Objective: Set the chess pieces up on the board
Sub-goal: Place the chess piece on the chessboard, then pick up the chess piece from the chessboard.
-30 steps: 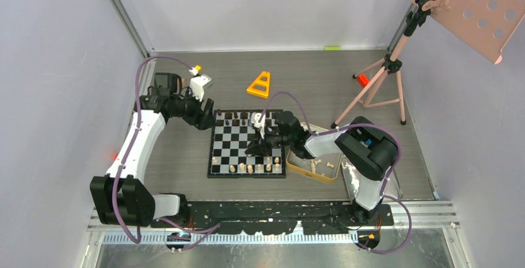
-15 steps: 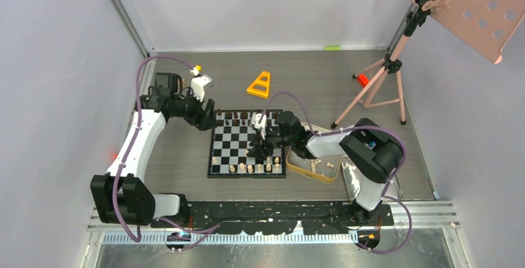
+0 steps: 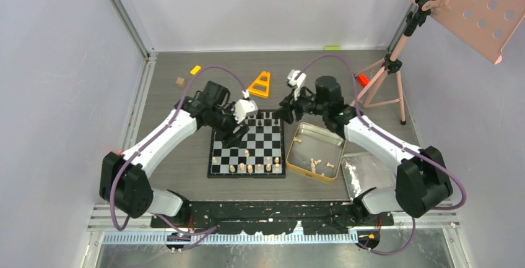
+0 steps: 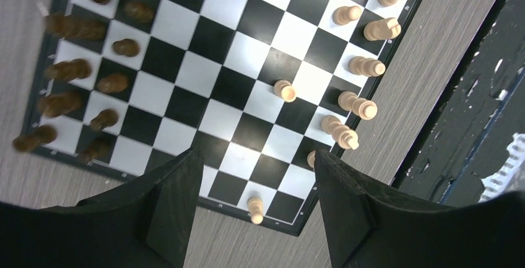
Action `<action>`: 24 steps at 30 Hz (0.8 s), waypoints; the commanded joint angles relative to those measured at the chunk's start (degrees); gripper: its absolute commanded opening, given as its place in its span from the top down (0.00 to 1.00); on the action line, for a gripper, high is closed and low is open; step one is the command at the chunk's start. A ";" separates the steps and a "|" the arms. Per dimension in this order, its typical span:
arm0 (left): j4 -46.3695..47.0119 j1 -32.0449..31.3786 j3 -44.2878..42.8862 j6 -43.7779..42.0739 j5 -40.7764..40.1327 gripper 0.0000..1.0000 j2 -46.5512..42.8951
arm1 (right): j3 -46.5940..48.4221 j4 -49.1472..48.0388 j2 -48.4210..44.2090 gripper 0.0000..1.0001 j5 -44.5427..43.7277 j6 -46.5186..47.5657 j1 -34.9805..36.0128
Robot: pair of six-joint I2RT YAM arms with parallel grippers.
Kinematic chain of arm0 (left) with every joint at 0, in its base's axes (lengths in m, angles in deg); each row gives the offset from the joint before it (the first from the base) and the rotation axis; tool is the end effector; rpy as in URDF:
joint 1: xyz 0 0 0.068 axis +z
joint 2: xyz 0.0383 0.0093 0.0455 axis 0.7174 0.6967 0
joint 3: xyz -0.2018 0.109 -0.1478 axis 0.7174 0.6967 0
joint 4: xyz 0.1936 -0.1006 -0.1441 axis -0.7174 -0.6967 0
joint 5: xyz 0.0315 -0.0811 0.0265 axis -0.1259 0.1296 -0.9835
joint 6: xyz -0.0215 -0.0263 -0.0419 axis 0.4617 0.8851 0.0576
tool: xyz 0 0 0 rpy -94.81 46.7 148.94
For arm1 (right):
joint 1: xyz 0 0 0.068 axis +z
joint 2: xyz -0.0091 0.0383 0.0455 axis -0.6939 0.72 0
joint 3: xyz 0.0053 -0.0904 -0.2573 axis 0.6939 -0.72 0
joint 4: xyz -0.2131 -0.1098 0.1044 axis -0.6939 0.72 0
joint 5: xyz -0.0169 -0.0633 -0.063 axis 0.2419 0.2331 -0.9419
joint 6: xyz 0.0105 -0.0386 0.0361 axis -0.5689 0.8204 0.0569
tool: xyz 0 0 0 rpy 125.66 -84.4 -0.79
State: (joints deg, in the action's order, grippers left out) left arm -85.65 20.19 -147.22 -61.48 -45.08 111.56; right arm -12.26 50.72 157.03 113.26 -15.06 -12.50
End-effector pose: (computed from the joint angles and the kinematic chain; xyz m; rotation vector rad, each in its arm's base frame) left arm 0.2344 -0.1300 0.2828 1.2989 2.2100 -0.5840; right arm 0.2597 0.1816 0.2773 -1.0282 1.6586 0.8157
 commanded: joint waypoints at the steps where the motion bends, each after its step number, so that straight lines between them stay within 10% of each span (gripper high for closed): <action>1: 0.58 -4.58 -2.86 -2.08 -5.81 0.33 5.59 | 2.38 11.22 -3.62 0.46 -0.33 -1.75 -6.44; 24: 4.06 -15.29 -3.29 -0.32 -11.93 0.49 18.41 | 2.85 26.76 -8.19 0.48 2.00 -0.56 -19.48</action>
State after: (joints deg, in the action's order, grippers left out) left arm -84.17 5.37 -149.94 -62.20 -54.87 129.70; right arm -11.54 76.70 150.58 113.56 -16.44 -31.69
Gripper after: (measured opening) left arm 0.520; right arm 0.520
